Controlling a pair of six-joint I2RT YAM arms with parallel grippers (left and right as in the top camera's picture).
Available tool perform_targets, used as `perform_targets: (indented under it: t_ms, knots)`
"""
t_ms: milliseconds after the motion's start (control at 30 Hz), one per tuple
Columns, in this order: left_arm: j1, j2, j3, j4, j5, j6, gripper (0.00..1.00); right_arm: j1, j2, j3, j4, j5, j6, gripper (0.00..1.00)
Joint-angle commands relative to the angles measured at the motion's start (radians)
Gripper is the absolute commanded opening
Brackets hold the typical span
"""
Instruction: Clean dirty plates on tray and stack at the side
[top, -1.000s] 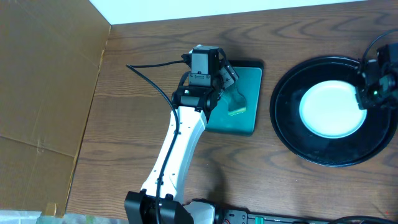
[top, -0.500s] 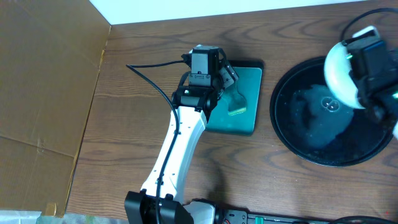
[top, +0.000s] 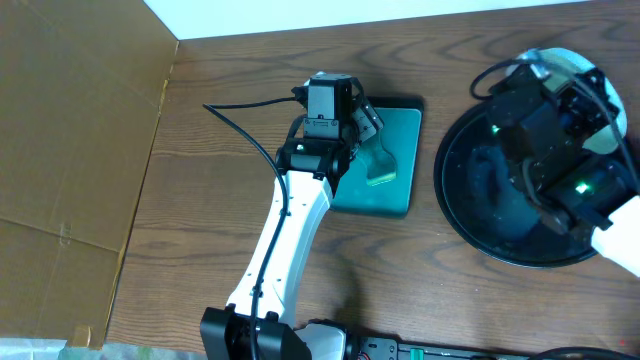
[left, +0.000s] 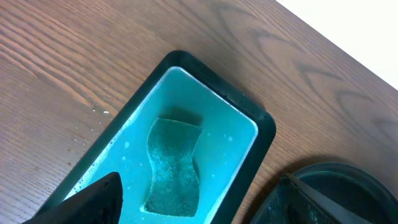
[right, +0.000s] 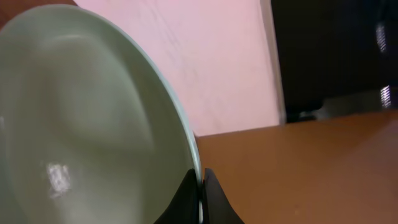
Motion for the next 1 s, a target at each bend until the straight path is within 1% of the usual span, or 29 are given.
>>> perform_targets:
  t_ms: [0,67,133,233,300,400,433,467,500,567,633,733,833,867,967]
  knots:
    - [0.004,0.001,0.009,-0.003,-0.009,0.002,0.8,0.029,0.0,0.013,0.013,0.069,-0.103,0.01]
    - [0.004,0.001,0.009,-0.003,-0.009,0.002,0.8,0.029,0.0,0.013,0.013,0.069,-0.088,0.01]
    - [0.004,0.001,0.009,-0.003,-0.009,0.002,0.8,0.02,0.0,0.013,0.012,0.059,-0.027,0.01]
    - [0.004,0.001,0.009,-0.003,-0.009,0.002,0.8,-0.024,0.0,0.013,-0.003,-0.031,0.143,0.01]
    - [0.004,0.001,0.009,-0.003,-0.009,0.002,0.8,-0.087,0.0,0.013,-0.044,-0.177,0.272,0.01]
    - [0.004,0.001,0.009,-0.003,-0.009,0.002,0.8,-0.236,0.0,0.013,-0.12,-0.478,0.451,0.01]
    - [0.004,0.001,0.009,-0.003,-0.009,0.002,0.8,-0.326,0.002,0.013,-0.148,-0.614,0.526,0.01]
    - [0.004,0.001,0.009,-0.003,-0.009,0.002,0.8,-0.381,0.003,0.013,-0.157,-0.688,0.562,0.01]
    - [0.004,0.001,0.009,-0.003,-0.009,0.002,0.8,-0.515,0.011,0.013,-0.16,-0.858,0.628,0.01]
    - [0.004,0.001,0.009,-0.003,-0.009,0.002,0.8,-0.648,0.027,0.013,-0.147,-1.013,0.683,0.01]
    - [0.004,0.001,0.009,-0.003,-0.009,0.002,0.8,-0.774,0.054,0.013,-0.13,-1.127,0.747,0.01]
    - [0.004,0.001,0.009,-0.003,-0.009,0.002,0.8,-0.934,0.119,0.013,-0.108,-1.203,0.859,0.01]
    - [0.004,0.001,0.009,-0.003,-0.009,0.002,0.8,-1.046,0.208,0.013,-0.072,-1.208,0.937,0.01]
    - [0.004,0.001,0.009,-0.003,-0.009,0.002,0.8,-1.081,0.253,0.013,-0.044,-1.214,0.958,0.01]
    - [0.004,0.001,0.009,-0.003,-0.009,0.002,0.8,-1.142,0.362,0.013,0.036,-1.248,0.962,0.01]
